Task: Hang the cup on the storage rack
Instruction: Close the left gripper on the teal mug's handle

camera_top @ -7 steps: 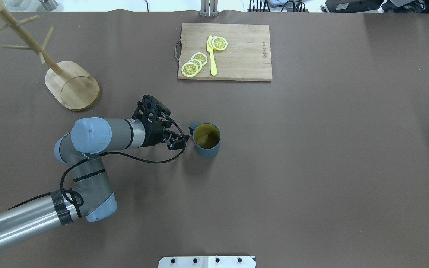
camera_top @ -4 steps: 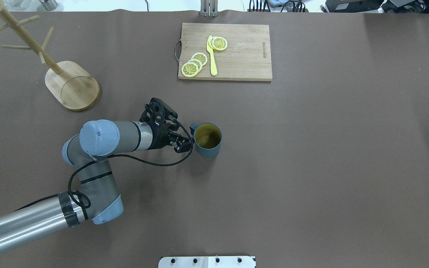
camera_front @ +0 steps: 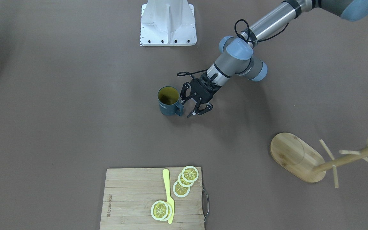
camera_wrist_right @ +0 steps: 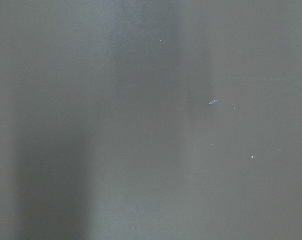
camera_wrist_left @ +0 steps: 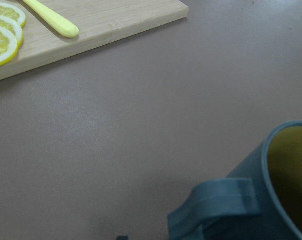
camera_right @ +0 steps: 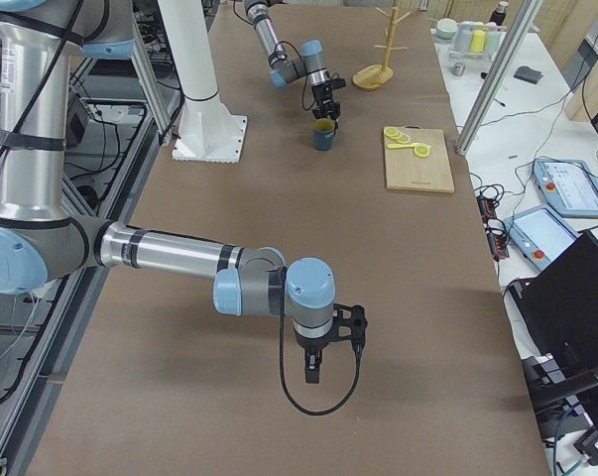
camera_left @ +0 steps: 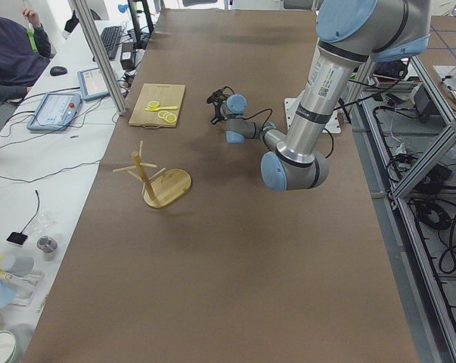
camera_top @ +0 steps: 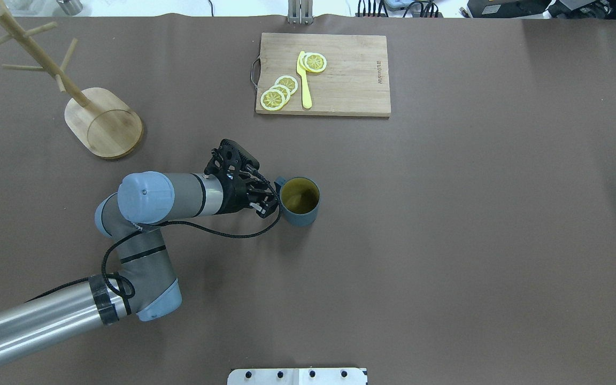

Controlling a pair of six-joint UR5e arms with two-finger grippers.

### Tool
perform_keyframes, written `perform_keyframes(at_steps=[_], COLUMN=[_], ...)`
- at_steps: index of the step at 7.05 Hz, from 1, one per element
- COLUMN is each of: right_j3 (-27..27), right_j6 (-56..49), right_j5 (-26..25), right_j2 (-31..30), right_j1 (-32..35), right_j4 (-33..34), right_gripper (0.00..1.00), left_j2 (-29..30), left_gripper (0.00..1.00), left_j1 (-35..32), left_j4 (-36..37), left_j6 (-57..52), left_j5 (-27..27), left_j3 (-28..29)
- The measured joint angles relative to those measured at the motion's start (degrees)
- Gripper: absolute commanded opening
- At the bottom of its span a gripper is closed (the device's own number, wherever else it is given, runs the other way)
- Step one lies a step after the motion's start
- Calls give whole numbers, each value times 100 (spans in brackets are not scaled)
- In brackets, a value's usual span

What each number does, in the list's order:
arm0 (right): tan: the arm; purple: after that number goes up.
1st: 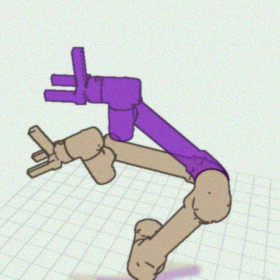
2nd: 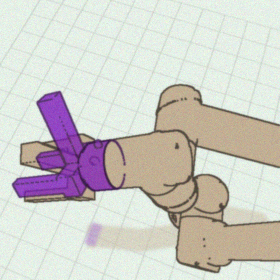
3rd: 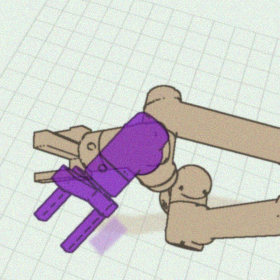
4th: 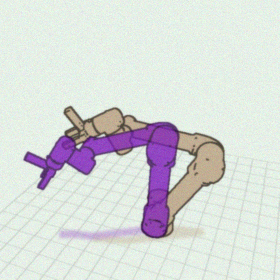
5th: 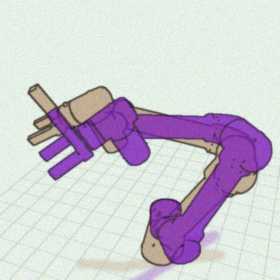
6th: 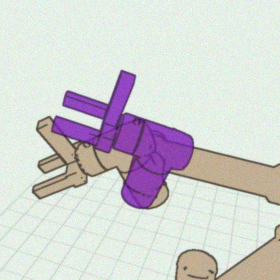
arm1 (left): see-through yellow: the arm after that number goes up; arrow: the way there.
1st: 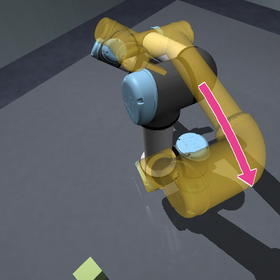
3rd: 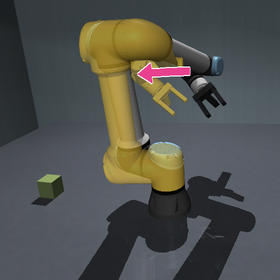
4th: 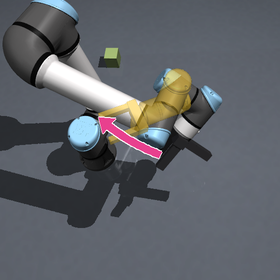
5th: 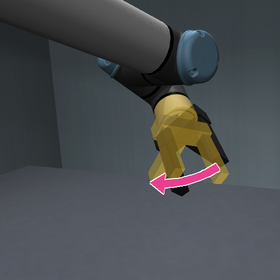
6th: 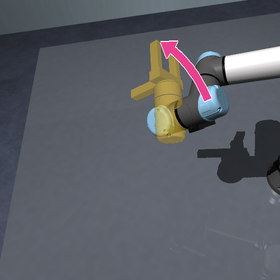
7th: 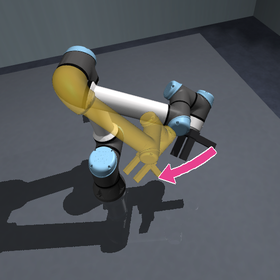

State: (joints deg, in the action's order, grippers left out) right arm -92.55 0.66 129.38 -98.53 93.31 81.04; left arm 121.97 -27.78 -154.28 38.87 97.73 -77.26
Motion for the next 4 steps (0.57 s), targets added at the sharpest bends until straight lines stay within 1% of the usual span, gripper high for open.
perform_keyframes(at_steps=[2, 3, 4], right_j3=[0, 0, 0], right_j6=[1, -2, -4], right_j5=[0, 0, 0], right_j2=[0, 0, 0], right_j1=[-8, -11, -16], right_j4=[0, 0, 0], right_gripper=[100, 100, 100], left_j2=[10, 18, 23], left_gripper=[52, 45, 45], left_j1=[-1, -1, 3], left_j4=[-61, -103, -136], left_j6=[6, 16, 26], left_j5=[0, 0, 0], left_j3=[3, 6, 6])
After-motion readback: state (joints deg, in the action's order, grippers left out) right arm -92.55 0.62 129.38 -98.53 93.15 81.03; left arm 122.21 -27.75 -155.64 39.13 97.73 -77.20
